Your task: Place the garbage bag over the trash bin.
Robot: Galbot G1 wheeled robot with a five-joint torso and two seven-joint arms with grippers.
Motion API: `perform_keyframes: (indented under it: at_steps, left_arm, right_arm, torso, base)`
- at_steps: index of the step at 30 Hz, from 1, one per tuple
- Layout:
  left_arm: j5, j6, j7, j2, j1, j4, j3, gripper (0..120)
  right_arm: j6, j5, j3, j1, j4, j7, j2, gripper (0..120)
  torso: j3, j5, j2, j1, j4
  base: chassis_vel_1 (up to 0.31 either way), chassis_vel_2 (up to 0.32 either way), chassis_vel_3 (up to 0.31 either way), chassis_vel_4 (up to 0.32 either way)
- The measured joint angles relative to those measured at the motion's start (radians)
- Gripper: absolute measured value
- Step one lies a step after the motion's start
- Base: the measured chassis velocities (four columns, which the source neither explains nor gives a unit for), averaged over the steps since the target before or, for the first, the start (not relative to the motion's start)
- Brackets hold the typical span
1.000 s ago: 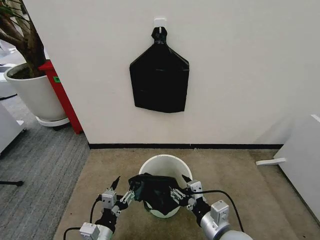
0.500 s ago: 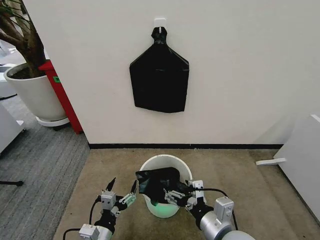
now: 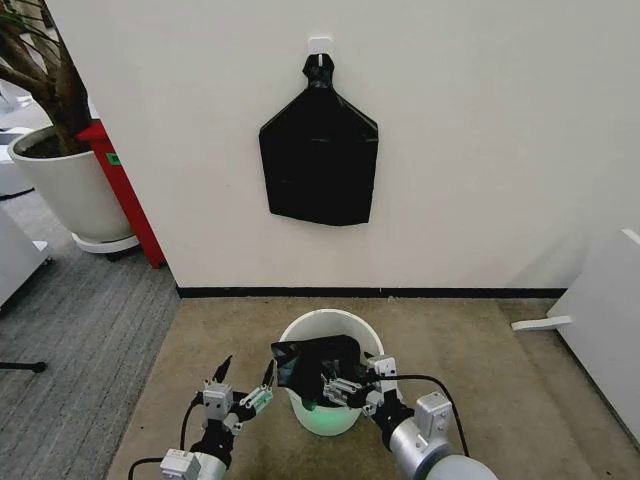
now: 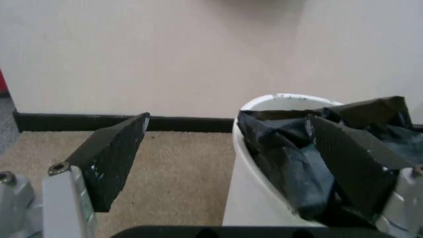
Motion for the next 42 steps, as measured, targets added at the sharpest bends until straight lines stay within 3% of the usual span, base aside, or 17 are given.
perform_keyframes:
  at_steps: [4, 12, 23, 27, 32, 34, 40, 42]
  left_arm:
    - [0.013, -0.003, 0.023, -0.001, 0.025, -0.024, -0.001, 93]
    - [0.012, 0.007, 0.092, 0.011, 0.021, -0.036, -0.005, 93]
    - [0.011, 0.020, 0.115, 0.006, -0.013, 0.025, 0.010, 92]
    - [0.011, 0.020, 0.119, 0.003, -0.028, 0.044, 0.020, 86]
    - [0.008, 0.023, 0.132, -0.013, -0.050, 0.087, 0.043, 63]
    - [0.008, 0.023, 0.134, -0.014, -0.051, 0.091, 0.044, 61]
    - [0.004, 0.022, 0.141, -0.017, -0.049, 0.108, 0.040, 34]
    - [0.003, 0.021, 0.141, -0.017, -0.048, 0.109, 0.038, 31]
  right_arm:
    - [-0.009, -0.113, -0.009, 0.002, -0.038, -0.018, -0.001, 100]
    - [-0.061, -0.160, -0.015, 0.004, -0.046, -0.022, -0.004, 100]
    - [-0.056, -0.203, -0.027, 0.001, -0.089, -0.035, -0.008, 99]
    - [-0.053, -0.206, -0.026, 0.000, -0.089, -0.039, -0.003, 88]
    - [-0.041, -0.212, -0.031, -0.017, -0.088, -0.042, 0.000, 67]
    - [-0.039, -0.213, -0.033, -0.020, -0.087, -0.042, 0.000, 65]
    - [-0.022, -0.219, -0.038, -0.038, -0.073, -0.041, 0.001, 38]
    - [-0.019, -0.219, -0.038, -0.038, -0.071, -0.040, 0.001, 35]
  torso:
    - [0.000, 0.0001, 0.000, 0.000, 0.0000]
    - [0.000, 0.0001, 0.000, 0.000, 0.0000]
    - [0.000, 0.0001, 0.000, 0.000, 0.0000]
    - [0.000, 0.0001, 0.000, 0.000, 0.0000]
    - [0.000, 0.0001, 0.000, 0.000, 0.0000]
    - [0.000, 0.0000, 0.000, 0.000, 0.0000]
    - [0.000, 0.0001, 0.000, 0.000, 0.0000]
    - [0.000, 0.0001, 0.000, 0.000, 0.0000]
  base:
    - [0.000, 0.000, 0.000, 0.000]
    - [0.000, 0.000, 0.000, 0.000]
    - [0.000, 0.000, 0.000, 0.000]
    - [0.000, 0.000, 0.000, 0.000]
    - [0.000, 0.000, 0.000, 0.000]
    - [0.000, 0.000, 0.000, 0.000]
    - [0.000, 0.000, 0.000, 0.000]
    - [0.000, 0.000, 0.000, 0.000]
